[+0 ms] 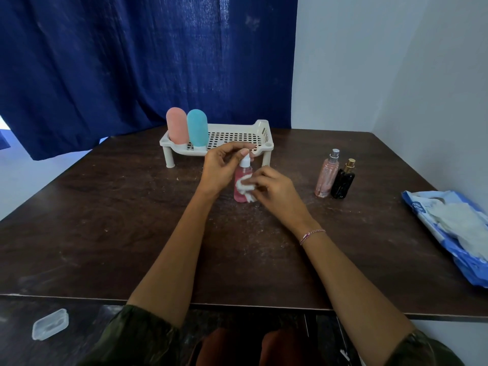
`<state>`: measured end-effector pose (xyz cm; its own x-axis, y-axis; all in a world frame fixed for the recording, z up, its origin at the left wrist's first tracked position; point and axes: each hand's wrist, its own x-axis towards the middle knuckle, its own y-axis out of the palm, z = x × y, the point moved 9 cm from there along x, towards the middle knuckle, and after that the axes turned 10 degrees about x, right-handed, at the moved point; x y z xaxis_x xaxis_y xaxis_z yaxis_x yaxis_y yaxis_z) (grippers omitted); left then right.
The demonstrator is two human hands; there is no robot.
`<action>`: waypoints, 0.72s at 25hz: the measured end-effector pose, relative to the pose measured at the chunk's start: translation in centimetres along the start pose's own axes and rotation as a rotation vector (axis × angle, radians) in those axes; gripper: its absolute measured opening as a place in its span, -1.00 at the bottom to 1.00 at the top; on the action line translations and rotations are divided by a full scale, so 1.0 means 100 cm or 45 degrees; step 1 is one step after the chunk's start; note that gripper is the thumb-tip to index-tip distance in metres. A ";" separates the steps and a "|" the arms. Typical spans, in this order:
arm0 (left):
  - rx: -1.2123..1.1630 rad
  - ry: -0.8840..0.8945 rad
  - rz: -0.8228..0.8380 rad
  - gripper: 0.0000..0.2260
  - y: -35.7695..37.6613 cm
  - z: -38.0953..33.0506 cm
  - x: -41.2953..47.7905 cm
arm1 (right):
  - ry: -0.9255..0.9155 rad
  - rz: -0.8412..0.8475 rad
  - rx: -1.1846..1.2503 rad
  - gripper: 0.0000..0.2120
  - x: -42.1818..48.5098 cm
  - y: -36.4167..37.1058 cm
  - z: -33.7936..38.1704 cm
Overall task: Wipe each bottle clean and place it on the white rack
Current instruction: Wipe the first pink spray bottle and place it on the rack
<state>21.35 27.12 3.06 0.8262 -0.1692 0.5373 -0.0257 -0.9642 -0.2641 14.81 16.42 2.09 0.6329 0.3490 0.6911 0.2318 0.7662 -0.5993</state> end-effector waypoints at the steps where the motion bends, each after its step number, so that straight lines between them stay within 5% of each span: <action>1: 0.000 -0.004 0.000 -0.83 0.000 0.002 0.001 | 0.007 0.092 -0.014 -0.79 -0.002 0.009 -0.002; 6: 0.014 -0.019 -0.013 -0.83 -0.001 0.006 0.002 | 0.060 0.234 -0.048 -0.81 -0.003 0.020 -0.010; 11: -0.029 0.037 0.028 -0.82 0.003 -0.006 -0.001 | 0.057 -0.277 0.088 -0.78 0.002 -0.030 -0.006; 18: -0.142 -0.046 0.000 -0.84 0.000 0.004 -0.001 | 0.050 0.167 -0.016 -0.81 -0.001 0.018 -0.008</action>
<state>21.46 27.27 2.72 0.8458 -0.1641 0.5076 -0.0870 -0.9812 -0.1722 15.75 17.34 0.68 0.6867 0.4241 0.5904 0.1542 0.7087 -0.6884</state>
